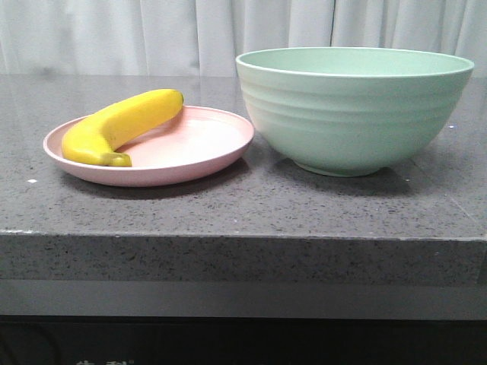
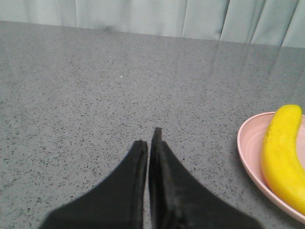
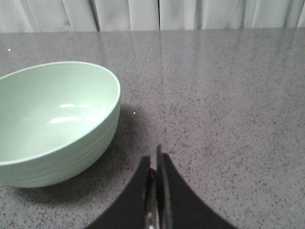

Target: Transfer banana from pink plate to green bowl

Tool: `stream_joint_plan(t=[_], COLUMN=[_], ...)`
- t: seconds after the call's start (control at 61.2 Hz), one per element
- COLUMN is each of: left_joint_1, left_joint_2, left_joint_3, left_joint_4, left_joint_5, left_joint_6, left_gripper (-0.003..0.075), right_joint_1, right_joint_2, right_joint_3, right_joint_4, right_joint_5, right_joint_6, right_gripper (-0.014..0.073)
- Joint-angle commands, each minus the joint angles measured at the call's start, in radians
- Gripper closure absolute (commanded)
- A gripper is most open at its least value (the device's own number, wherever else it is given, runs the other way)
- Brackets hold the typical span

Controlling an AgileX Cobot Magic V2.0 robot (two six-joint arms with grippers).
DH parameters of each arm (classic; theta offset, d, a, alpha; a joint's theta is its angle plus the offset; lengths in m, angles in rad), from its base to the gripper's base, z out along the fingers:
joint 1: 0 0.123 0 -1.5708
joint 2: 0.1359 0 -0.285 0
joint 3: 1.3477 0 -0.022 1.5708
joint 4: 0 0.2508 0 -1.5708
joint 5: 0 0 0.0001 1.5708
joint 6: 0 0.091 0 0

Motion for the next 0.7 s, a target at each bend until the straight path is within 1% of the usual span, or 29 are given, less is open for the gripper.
stream_joint_plan(t=[0.0, 0.016, 0.033, 0.049, 0.065, 0.098, 0.131, 0.163, 0.212, 0.278, 0.359, 0.408, 0.539, 0.686], left_joint_1=[-0.001, -0.001, -0.001, -0.001, -0.001, -0.001, -0.001, -0.001, -0.001, -0.003, -0.031, -0.060, -0.170, -0.278], left_joint_2=[0.010, 0.010, 0.010, 0.010, 0.010, 0.010, 0.010, 0.010, 0.010, 0.012, 0.040, 0.077, 0.252, 0.475], left_joint_3=[-0.037, -0.037, -0.037, -0.037, -0.037, -0.037, -0.037, -0.037, -0.037, -0.042, -0.090, -0.136, -0.305, -0.484], left_joint_4=[-0.008, -0.008, -0.008, -0.008, -0.008, -0.008, -0.008, -0.025, -0.068, -0.104, -0.095, -0.095, -0.095, -0.093], left_joint_5=[-0.101, -0.101, -0.101, -0.101, -0.101, -0.101, -0.101, -0.101, -0.094, -0.075, -0.001, 0.047, 0.161, 0.235], left_joint_6=[-0.001, -0.001, -0.001, -0.001, -0.001, -0.001, -0.001, -0.001, -0.001, -0.001, 0.015, 0.055, 0.073, 0.073], left_gripper=[0.0493, 0.0457, 0.0421, 0.0367, 0.0332, 0.0240, 0.0193, 0.0151, 0.0128, 0.0132, 0.0132, 0.0132, 0.0134, 0.0134], right_joint_1=[-0.002, -0.002, -0.002, -0.002, -0.002, -0.002, -0.002, -0.002, -0.002, -0.002, -0.002, -0.002, -0.002, -0.002], right_joint_2=[0.016, 0.016, 0.016, 0.016, 0.016, 0.016, 0.016, 0.016, 0.016, 0.016, 0.016, 0.016, 0.016, 0.016], right_joint_3=[-0.039, -0.039, -0.039, -0.039, -0.039, -0.039, -0.039, -0.039, -0.039, -0.039, -0.039, -0.039, -0.039, -0.039], right_joint_4=[-0.008, -0.010, -0.011, -0.014, -0.015, -0.017, -0.017, -0.017, -0.017, -0.017, -0.017, -0.017, -0.017, -0.017], right_joint_5=[-0.071, -0.071, -0.071, -0.071, -0.071, -0.071, -0.071, -0.071, -0.072, -0.072, -0.072, -0.072, -0.072, -0.069], right_joint_6=[0.002, 0.002, 0.002, 0.002, 0.002, 0.002, 0.002, 0.002, 0.002, 0.002, 0.002, 0.002, 0.002, 0.002], right_gripper=[0.0466, 0.0432, 0.0377, 0.0339, 0.0281, 0.0189, 0.0111, 0.0061, 0.0001, -0.0029, -0.0029, -0.0029, -0.0029, -0.0029])
